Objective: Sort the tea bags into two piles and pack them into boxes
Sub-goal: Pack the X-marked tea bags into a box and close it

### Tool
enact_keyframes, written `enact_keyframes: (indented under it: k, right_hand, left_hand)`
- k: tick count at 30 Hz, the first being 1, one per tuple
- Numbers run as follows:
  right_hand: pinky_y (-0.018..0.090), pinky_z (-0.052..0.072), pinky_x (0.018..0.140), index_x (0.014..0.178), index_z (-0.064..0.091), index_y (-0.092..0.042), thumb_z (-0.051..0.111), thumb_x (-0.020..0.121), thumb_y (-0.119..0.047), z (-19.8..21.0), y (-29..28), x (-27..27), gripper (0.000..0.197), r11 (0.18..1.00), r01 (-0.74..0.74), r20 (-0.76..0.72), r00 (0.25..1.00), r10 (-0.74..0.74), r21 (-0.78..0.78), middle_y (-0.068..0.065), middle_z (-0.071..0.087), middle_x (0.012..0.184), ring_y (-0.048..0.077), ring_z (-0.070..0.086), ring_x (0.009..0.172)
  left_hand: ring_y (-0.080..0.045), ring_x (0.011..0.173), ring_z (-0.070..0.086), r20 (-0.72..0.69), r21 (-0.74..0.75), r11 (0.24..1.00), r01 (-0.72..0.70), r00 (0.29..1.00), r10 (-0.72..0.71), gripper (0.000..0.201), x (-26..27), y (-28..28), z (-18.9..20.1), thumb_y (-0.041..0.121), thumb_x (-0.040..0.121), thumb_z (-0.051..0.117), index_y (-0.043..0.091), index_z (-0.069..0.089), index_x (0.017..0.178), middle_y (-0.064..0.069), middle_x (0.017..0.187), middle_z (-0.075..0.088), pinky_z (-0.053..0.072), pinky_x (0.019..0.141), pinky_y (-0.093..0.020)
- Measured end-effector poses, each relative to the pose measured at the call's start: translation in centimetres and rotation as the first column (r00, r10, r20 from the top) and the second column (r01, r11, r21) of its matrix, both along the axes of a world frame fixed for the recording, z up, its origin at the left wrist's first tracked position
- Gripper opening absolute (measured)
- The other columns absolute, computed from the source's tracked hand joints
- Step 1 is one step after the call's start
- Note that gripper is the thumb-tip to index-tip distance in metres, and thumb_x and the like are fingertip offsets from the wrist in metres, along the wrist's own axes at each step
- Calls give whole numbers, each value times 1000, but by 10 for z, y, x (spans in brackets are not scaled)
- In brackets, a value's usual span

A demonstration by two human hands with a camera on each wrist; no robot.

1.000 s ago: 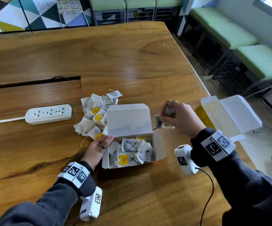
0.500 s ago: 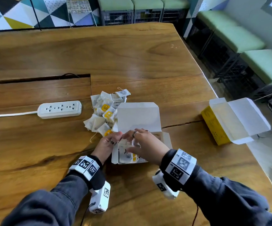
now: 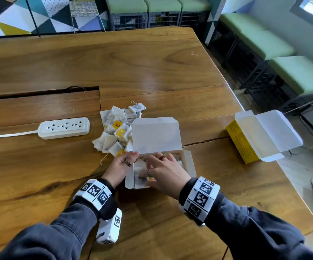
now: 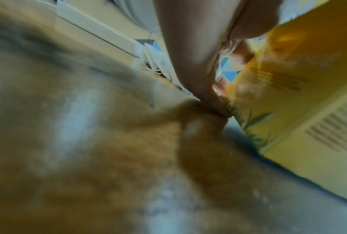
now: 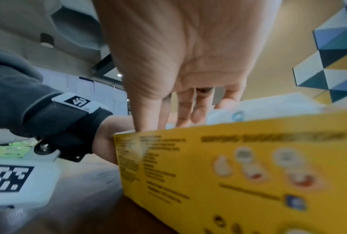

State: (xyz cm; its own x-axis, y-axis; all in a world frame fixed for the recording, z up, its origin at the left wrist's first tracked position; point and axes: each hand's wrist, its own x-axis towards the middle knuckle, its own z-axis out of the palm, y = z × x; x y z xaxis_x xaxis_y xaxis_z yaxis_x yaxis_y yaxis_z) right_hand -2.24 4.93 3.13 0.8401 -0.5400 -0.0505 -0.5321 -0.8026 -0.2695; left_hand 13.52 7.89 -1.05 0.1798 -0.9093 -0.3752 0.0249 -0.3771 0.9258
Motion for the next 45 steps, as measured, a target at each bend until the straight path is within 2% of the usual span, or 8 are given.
enact_keyframes:
  k: [5, 9, 18, 25, 28, 32, 41, 45]
  right_hand:
    - [32, 43, 88, 111, 66, -28, 58, 87, -36, 8, -14, -51, 26, 879, 416, 266, 842, -469, 235, -5, 50, 103, 14, 50, 96]
    - [25, 45, 78, 127, 45, -18, 57, 89, -39, -10, -23, -91, 45, 649, 625, -43, 734, -678, 433, 0, 52, 105, 13, 51, 88]
    - [48, 53, 88, 133, 40, -30, 53, 92, -19, -26, -14, -133, 44, 455, 547, 146, 515, -844, 703, 24, 58, 112, 35, 58, 103]
    - [54, 53, 80, 136, 35, -31, 72, 69, -53, -33, -17, -164, 79, 223, 289, 135, 294, -946, 931, 29, 60, 112, 32, 64, 90]
    - [25, 48, 49, 141, 35, -20, 80, 68, -39, -38, -19, -166, 88, 292, 287, 183, 351, -918, 912, 15, 48, 77, 19, 43, 62]
    - [16, 44, 55, 119, 51, -29, 67, 81, -1, -36, -9, -164, 49, 483, 271, 379, 357, -854, 832, -3, 44, 67, 9, 43, 60]
    - [1, 34, 80, 129, 43, -39, 41, 62, -87, -25, 11, -164, 82, 700, 347, 350, 677, -647, 624, -13, 35, 99, -18, 41, 91]
    - [-3, 30, 82, 137, 40, -30, 45, 64, -82, -30, 11, -161, 89, 758, 405, 369, 693, -619, 512, -18, 33, 97, -21, 38, 94]
  left_hand:
    - [-20, 105, 51, 383, 63, 972, 226, 894, -233, 36, 9, 3, 7, 35, 94, 48, 5, 63, 104, -11, 112, 57, 35, 93, -27]
    - [-15, 127, 38, 488, 205, 924, 322, 785, -382, 48, 6, 7, 20, 30, 89, 58, 23, 42, 134, 4, 132, 41, 30, 105, -28]
    - [-22, 112, 51, 506, 195, 955, 226, 810, -295, 55, -56, -24, 33, 20, 87, 61, 25, 36, 136, -1, 112, 50, 42, 91, -33]
    - [-19, 77, 58, 350, 76, 950, 302, 884, -309, 60, -74, -42, 29, 5, 89, 56, 21, 33, 142, 4, 92, 53, 56, 71, -35]
    - [-15, 73, 52, 387, 60, 927, 370, 847, -364, 79, -73, -44, 24, 0, 80, 65, 25, 26, 144, 4, 88, 48, 50, 74, -31]
    - [-14, 76, 52, 395, -63, 891, 450, 831, -392, 83, -73, -44, 24, -11, 76, 60, 42, 32, 134, 3, 87, 46, 46, 78, -29]
    - [-5, 112, 46, 402, 97, 712, 695, 627, -667, 121, -62, -35, 32, 75, 26, 75, 42, 36, 136, 15, 113, 41, 35, 97, -18]
    - [-8, 125, 35, 385, 115, 728, 676, 645, -660, 97, -65, -33, 37, 64, 52, 74, 41, 35, 137, 8, 128, 34, 26, 95, -11]
